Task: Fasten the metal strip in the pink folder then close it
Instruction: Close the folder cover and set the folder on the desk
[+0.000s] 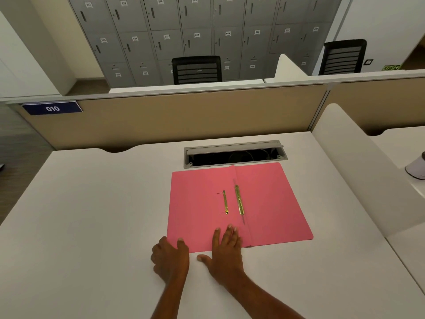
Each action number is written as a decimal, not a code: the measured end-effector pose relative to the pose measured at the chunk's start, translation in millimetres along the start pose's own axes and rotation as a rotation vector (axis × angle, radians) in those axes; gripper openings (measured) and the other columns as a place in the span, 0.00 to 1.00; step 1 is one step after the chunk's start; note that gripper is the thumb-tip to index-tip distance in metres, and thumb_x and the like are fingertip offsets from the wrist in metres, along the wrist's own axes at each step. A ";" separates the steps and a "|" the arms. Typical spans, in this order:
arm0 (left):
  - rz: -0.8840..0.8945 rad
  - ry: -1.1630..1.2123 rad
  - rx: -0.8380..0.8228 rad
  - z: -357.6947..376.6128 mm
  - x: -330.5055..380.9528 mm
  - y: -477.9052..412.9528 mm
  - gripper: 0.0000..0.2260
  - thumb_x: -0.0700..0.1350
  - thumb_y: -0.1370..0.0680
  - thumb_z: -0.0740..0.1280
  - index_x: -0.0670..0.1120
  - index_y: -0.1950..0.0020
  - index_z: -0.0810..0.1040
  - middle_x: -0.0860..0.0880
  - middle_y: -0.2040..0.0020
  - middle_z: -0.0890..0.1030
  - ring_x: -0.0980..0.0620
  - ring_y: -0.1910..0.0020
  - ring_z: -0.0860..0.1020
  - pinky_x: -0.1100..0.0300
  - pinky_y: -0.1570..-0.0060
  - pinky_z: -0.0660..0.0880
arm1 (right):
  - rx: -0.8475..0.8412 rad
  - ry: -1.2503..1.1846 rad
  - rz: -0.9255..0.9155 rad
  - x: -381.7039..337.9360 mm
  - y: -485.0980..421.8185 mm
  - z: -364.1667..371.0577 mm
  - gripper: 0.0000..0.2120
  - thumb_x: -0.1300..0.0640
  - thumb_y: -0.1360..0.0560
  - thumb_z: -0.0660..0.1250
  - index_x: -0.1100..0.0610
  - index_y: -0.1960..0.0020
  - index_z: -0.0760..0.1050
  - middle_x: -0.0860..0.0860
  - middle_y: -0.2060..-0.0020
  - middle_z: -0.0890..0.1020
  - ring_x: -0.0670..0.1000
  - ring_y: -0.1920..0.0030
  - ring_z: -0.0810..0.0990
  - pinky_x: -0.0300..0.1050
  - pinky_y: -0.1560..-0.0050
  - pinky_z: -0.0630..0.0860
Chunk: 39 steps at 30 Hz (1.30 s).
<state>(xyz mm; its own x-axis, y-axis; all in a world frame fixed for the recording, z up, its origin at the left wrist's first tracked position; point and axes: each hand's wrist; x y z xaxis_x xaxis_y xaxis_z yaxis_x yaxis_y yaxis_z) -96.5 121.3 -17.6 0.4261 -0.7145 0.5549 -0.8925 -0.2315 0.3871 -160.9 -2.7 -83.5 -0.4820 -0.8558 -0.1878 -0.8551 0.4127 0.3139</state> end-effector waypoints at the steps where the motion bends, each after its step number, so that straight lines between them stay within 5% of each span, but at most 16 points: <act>1: -0.010 0.024 -0.002 0.1 -1.5 0.3 0.26 0.51 0.17 0.69 0.40 0.22 0.71 0.35 0.26 0.74 0.33 0.26 0.71 0.35 0.29 0.72 | 0.000 0.004 0.001 -0.1 0.2 0.5 0.55 0.22 0.23 0.52 0.59 0.14 0.40 0.72 0.18 0.40 0.76 0.17 0.40 0.72 0.18 0.44; 9: -0.115 0.320 -0.028 -3.1 6.2 -9.1 0.27 0.50 0.17 0.69 0.40 0.21 0.68 0.34 0.26 0.76 0.31 0.30 0.77 0.38 0.30 0.74 | 0.001 -0.008 0.010 -1.4 2.2 -0.2 0.55 0.22 0.23 0.53 0.59 0.14 0.39 0.71 0.17 0.39 0.75 0.17 0.39 0.71 0.18 0.43; 13: -0.155 0.455 -0.113 -0.6 7.4 -13.8 0.24 0.55 0.16 0.68 0.41 0.26 0.75 0.37 0.32 0.81 0.34 0.35 0.80 0.39 0.32 0.79 | 0.005 -0.017 0.007 -1.5 3.2 -1.1 0.55 0.22 0.23 0.54 0.58 0.14 0.40 0.71 0.17 0.39 0.75 0.17 0.40 0.70 0.17 0.43; 17: -0.155 0.636 -0.181 -3.1 2.3 -17.8 0.20 0.46 0.16 0.70 0.39 0.27 0.75 0.37 0.34 0.81 0.33 0.37 0.81 0.34 0.34 0.80 | 0.006 -0.006 0.001 -0.8 2.4 -0.9 0.54 0.23 0.23 0.53 0.59 0.14 0.40 0.71 0.17 0.39 0.75 0.17 0.40 0.71 0.17 0.44; 29: 0.030 0.794 -0.198 -21.9 6.2 -16.5 0.12 0.41 0.19 0.74 0.40 0.36 0.80 0.39 0.40 0.85 0.36 0.40 0.84 0.48 0.44 0.84 | -0.029 -0.093 -0.102 9.9 9.7 -26.9 0.45 0.37 0.17 0.61 0.57 0.13 0.40 0.63 0.14 0.41 0.67 0.14 0.40 0.61 0.14 0.46; 35: 0.161 0.818 -0.143 -28.2 31.1 7.6 0.05 0.47 0.18 0.73 0.46 0.49 0.83 0.45 0.51 0.86 0.38 0.46 0.85 0.50 0.52 0.86 | 0.172 -0.230 -0.225 6.0 12.3 -58.1 0.34 0.49 0.14 0.63 0.59 0.14 0.54 0.60 0.17 0.64 0.61 0.17 0.64 0.57 0.19 0.69; 39: 0.308 0.862 -0.277 -34.7 56.4 35.2 0.15 0.57 0.15 0.63 0.50 0.44 0.86 0.55 0.51 0.89 0.48 0.46 0.87 0.58 0.54 0.87 | 0.448 -0.329 -0.256 3.6 13.4 -72.2 0.28 0.55 0.19 0.74 0.61 0.22 0.72 0.58 0.32 0.84 0.58 0.37 0.87 0.53 0.38 0.85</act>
<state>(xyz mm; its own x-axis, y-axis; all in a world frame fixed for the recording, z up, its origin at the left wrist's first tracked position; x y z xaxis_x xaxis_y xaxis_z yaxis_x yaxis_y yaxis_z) -98.8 95.7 52.9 0.2397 0.0395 0.9700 -0.9639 0.1288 0.2330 -160.3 -22.7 -12.7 -0.2237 -0.8334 -0.5054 -0.9141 0.3593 -0.1879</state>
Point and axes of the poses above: each hand's wrist, its own y-axis away from the middle knuckle, its own z-axis out of the palm, x = y × z
